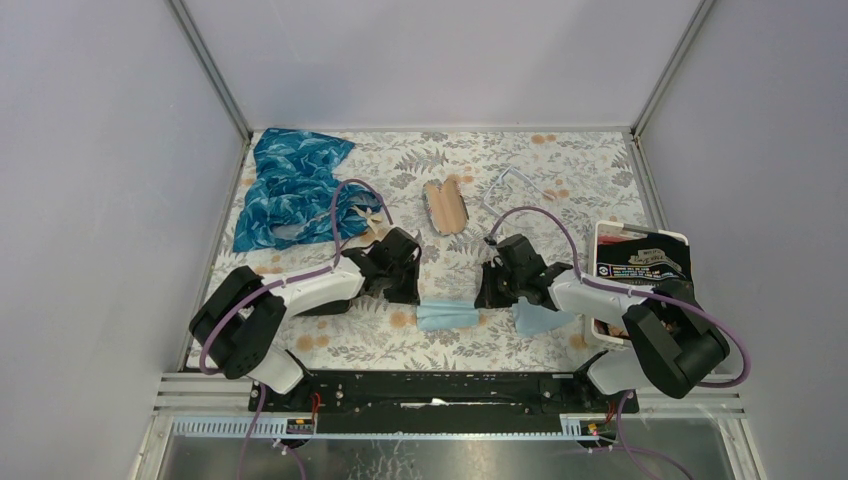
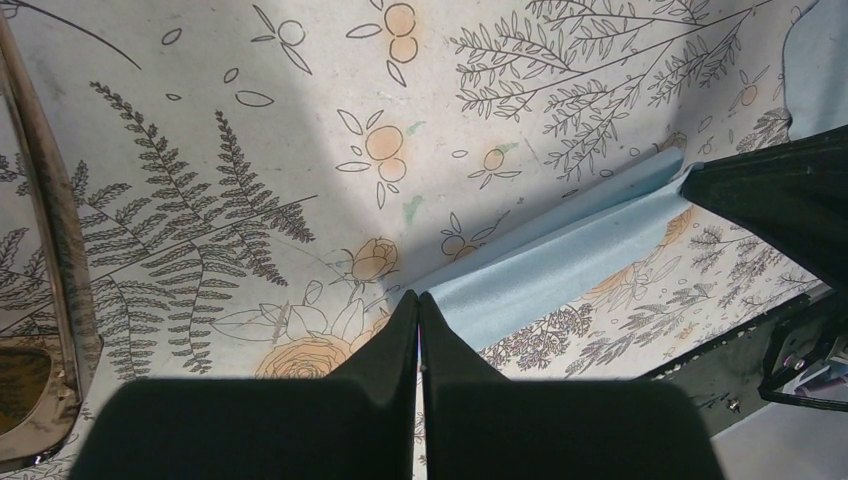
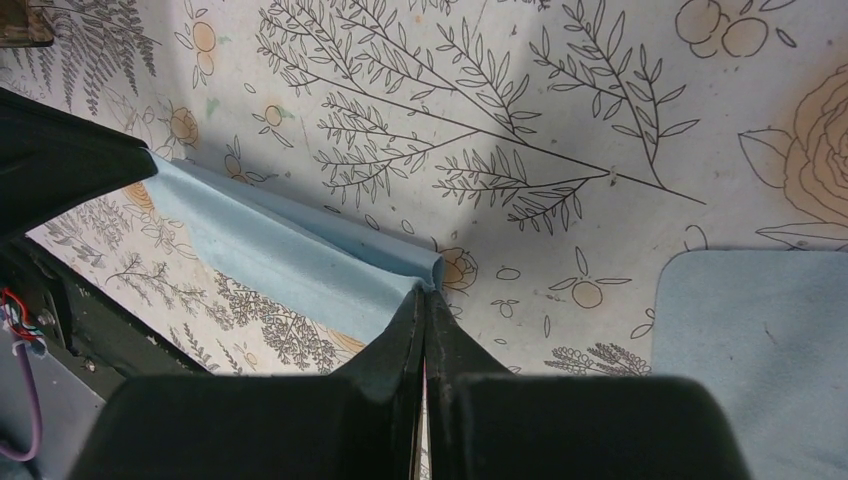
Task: Organize the sunglasses
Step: Fold the glasses cleaning cloth at the center of the board.
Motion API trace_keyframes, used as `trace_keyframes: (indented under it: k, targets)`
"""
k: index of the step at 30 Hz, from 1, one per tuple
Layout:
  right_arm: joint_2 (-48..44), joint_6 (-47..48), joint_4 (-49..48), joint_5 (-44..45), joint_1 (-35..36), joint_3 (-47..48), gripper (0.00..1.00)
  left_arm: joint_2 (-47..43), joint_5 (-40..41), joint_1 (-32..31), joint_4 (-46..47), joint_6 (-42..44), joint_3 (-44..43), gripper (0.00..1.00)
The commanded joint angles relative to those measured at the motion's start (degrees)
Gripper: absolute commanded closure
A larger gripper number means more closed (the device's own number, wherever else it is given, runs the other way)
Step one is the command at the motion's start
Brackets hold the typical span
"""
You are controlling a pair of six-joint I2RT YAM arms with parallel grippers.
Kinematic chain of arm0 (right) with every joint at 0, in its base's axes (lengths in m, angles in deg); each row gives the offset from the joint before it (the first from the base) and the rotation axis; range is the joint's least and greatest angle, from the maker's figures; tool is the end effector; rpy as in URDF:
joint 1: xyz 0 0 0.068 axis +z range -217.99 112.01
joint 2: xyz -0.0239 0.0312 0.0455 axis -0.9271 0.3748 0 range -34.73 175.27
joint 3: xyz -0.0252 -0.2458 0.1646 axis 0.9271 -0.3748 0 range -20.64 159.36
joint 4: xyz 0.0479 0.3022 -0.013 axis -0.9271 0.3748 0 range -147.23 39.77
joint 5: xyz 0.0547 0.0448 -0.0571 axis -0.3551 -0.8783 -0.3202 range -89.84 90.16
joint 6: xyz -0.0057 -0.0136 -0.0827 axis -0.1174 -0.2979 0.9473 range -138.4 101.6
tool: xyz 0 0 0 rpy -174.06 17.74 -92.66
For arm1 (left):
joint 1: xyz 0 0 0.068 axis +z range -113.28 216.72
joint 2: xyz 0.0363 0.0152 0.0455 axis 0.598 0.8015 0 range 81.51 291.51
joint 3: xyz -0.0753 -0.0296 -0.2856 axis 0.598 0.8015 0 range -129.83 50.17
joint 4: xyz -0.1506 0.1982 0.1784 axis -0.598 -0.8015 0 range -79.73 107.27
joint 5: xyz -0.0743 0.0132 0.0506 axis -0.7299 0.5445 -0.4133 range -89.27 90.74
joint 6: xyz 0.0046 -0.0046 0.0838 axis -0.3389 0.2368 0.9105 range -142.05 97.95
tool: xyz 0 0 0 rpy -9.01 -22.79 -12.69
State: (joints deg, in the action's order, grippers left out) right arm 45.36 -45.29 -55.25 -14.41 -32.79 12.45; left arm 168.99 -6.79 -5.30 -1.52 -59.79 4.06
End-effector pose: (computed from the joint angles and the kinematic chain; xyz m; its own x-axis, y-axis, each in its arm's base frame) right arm 0.2417 0.1932 0.1156 -0.8632 -0.0732 -0.4995 -0.3390 0.8172 0.4661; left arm 0.2458 -0.2344 0.1264 -0.9454 0.0353 -0.3239 0.1689 0.9033 -0.3943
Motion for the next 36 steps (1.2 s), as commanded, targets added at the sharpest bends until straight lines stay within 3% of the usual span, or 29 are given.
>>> trace_keyframes:
  k: [1,3,6,9,13,16,21,26,36]
  targets:
    - [-0.4,-0.2,-0.5,-0.4,0.0,-0.5,1.00,0.6,2.0,-0.2,0.4,-0.5,1.3,1.00]
    - [-0.6,-0.3,-0.6,-1.0,0.0,-0.6,0.95,0.6,2.4,-0.4,-0.1,-1.0,1.3,0.98]
    - [-2.1,0.0,0.3,-1.9,0.0,-0.6,0.70,-0.7,2.7,-0.8,-1.7,-1.7,1.6,0.80]
    - [-4.5,0.3,2.1,-1.5,0.0,-0.2,0.55,-4.2,1.5,-1.6,-2.6,-2.1,2.3,0.67]
    - [-6.2,-0.3,2.7,-1.4,0.0,1.3,0.50,-9.2,0.9,-1.9,-2.3,-2.7,2.6,0.57]
    - [-4.0,-1.5,0.2,-3.0,0.0,3.3,0.53,-9.9,1.0,-1.8,-0.9,-3.9,2.2,0.57]
    - [1.6,-3.6,-4.8,-6.3,1.1,5.5,0.75,-4.9,-3.7,-1.8,5.5,-7.9,1.4,0.62]
    - [6.2,-3.8,-6.2,-7.8,2.6,6.1,0.93,-1.9,-3.1,-1.8,6.5,-9.5,0.5,0.67]
    - [4.6,-1.9,-3.9,-12.0,4.0,-0.7,1.00,-2.9,-0.8,-1.8,5.3,-10.0,1.2,0.67]
